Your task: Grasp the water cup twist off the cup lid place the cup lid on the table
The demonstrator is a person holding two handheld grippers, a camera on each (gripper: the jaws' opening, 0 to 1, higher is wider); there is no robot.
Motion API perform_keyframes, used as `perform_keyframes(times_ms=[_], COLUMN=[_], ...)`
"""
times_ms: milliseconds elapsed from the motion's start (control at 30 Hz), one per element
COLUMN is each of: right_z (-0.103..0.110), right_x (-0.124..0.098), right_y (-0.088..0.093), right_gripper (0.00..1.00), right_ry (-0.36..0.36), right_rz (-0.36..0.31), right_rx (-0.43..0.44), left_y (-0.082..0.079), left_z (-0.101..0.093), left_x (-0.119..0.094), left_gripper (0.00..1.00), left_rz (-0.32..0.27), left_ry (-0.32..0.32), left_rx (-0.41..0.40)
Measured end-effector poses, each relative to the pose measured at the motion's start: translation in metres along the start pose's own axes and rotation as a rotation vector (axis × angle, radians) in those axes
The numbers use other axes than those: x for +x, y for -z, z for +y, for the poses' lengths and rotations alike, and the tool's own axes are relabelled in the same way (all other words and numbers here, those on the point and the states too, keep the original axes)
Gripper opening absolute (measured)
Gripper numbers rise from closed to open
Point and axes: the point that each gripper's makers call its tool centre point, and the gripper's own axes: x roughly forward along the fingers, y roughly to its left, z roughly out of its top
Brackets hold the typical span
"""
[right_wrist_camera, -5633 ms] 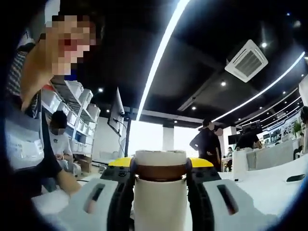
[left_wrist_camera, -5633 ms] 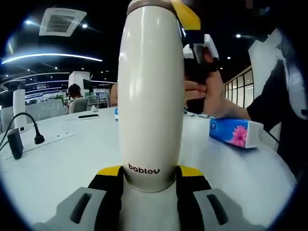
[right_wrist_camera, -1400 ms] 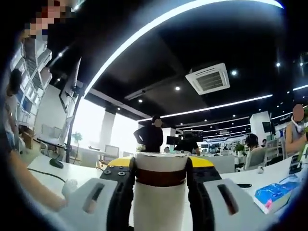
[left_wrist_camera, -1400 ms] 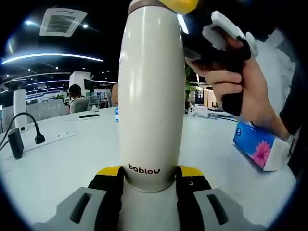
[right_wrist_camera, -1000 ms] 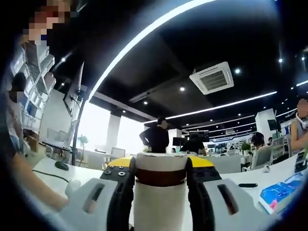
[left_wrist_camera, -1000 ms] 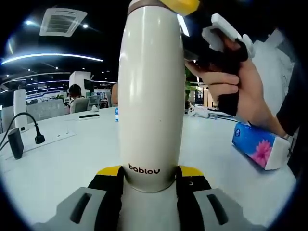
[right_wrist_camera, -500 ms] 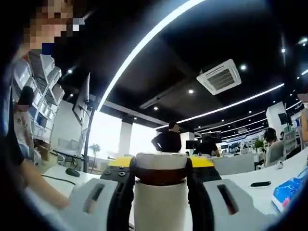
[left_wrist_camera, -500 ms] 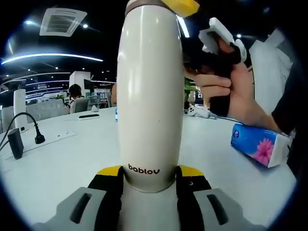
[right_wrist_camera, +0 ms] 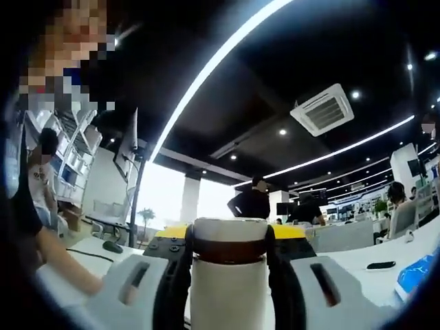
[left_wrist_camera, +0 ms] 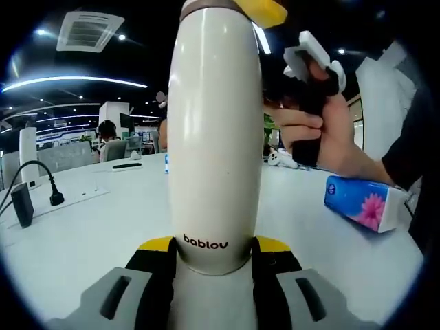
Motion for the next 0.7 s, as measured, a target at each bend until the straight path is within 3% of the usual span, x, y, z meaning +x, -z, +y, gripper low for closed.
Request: perform_keyframes(times_ms=[200,700], right_z=[0.0018,0.0042], right_x=[-0.0004,-0.003], right_y=[-0.0005,-0.0021], right_gripper=[0.45,0.45], right_ry=[-0.047,-0.263], right_rz=[-0.004,-0.029], right_rx=[0.017,0.145], left_y=[0.0,0.0002], left_z=[-0.0002,0.0004], left_x=[0.0,0.0013], left_gripper=[0.45,0.45], left_rz=[0.0,-0.001], left_ry=[0.0,0.002], left_rx=[0.0,0.0])
